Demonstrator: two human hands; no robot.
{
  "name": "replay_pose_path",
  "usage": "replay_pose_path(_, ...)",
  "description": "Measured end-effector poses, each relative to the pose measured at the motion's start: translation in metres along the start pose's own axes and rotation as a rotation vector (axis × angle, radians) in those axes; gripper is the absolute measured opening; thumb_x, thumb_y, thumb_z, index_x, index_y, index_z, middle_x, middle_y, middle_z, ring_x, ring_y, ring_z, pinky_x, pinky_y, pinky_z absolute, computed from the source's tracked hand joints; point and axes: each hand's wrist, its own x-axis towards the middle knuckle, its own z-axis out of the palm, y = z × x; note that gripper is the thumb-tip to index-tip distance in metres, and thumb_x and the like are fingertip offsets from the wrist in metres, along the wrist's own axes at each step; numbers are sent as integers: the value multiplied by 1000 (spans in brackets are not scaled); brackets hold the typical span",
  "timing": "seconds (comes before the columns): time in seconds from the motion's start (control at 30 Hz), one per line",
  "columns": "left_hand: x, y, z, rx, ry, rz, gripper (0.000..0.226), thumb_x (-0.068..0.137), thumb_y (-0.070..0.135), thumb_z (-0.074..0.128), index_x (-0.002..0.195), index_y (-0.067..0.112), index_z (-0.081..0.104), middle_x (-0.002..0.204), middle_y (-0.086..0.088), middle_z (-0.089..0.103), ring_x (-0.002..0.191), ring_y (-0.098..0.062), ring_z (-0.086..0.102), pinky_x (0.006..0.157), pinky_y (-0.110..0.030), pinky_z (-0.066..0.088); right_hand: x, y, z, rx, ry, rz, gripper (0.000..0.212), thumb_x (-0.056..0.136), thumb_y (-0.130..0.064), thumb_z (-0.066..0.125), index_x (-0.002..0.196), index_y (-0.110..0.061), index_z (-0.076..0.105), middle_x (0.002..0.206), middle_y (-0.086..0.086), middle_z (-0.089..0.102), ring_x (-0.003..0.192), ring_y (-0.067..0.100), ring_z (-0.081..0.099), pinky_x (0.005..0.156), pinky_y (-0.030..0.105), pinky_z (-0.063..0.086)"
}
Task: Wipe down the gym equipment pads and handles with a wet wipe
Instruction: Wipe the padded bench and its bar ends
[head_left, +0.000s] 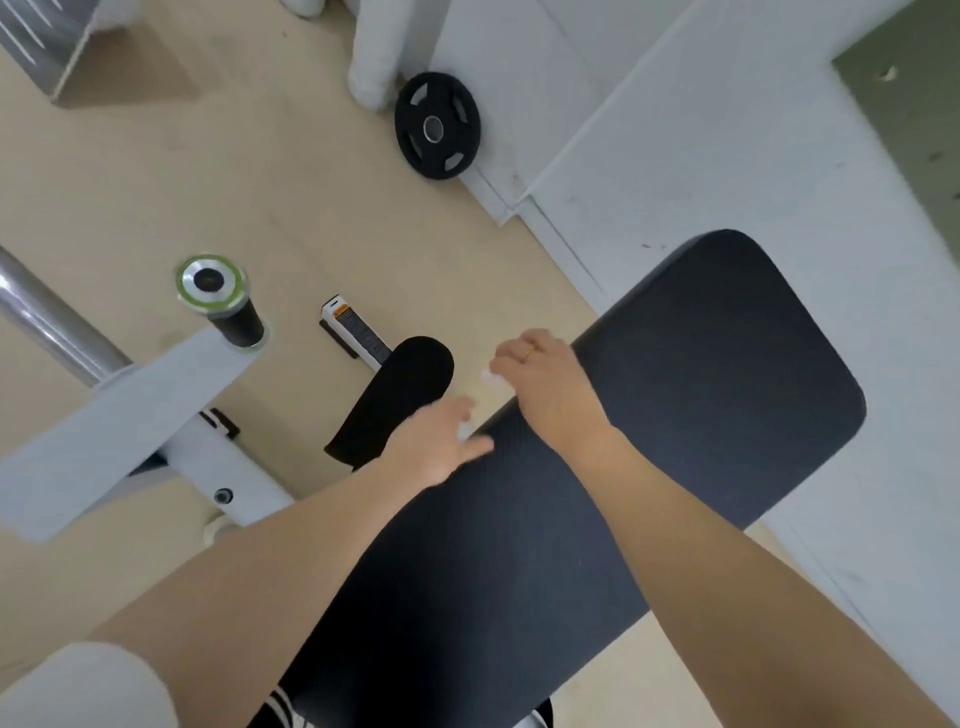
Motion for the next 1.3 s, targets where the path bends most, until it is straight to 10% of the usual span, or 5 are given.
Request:
replay_pose_path(0.13, 4, -15, 12, 44, -87, 13, 46, 91, 38, 52, 133, 20, 46, 129, 0, 57, 116, -19, 55, 95, -33, 45, -1, 2, 25, -43, -518, -131, 27, 77, 5, 56, 101, -3, 63, 100, 13, 64, 97, 32, 54, 79, 39, 46)
replay_pose_path(0.4, 14, -26, 7, -53, -124, -23, 39, 86, 42, 58, 122, 26, 58, 112, 3, 66, 100, -15, 60, 87, -34, 49, -6, 26, 19, -24, -437, -274, 23, 53, -1, 77, 71, -12, 69, 64, 2, 65, 65, 25, 63, 61, 27, 52)
replay_pose_path(0.6, 21, -25, 0, -63, -172, -32, 45, 83, 40, 64, 124, 24, 57, 120, 4, 62, 104, -14, 58, 91, -34, 48, 6, 74, -11, -174, -299, 46, 20, 55, 8, 66, 70, -6, 66, 64, 9, 66, 65, 30, 62, 79, 38, 52)
replay_pose_path(0.97, 35, 10, 7, -300, -37, 51, 39, 89, 28, 59, 127, 19, 54, 116, 8, 58, 98, -7, 54, 85, -18, 40, -13, 51, 17, -121, -251, -248, 22, 58, -3, 66, 78, -13, 68, 66, 1, 67, 74, 24, 64, 99, 38, 44)
replay_pose_path(1.3, 79, 92, -15, -377, 25, 145, 36, 90, 24, 59, 126, 21, 55, 111, 11, 53, 102, -11, 54, 90, -24, 42, 22, 152, -52, -238, -89, 273, 16, 57, 13, 60, 62, -2, 56, 57, 16, 59, 69, 36, 62, 80, 41, 51)
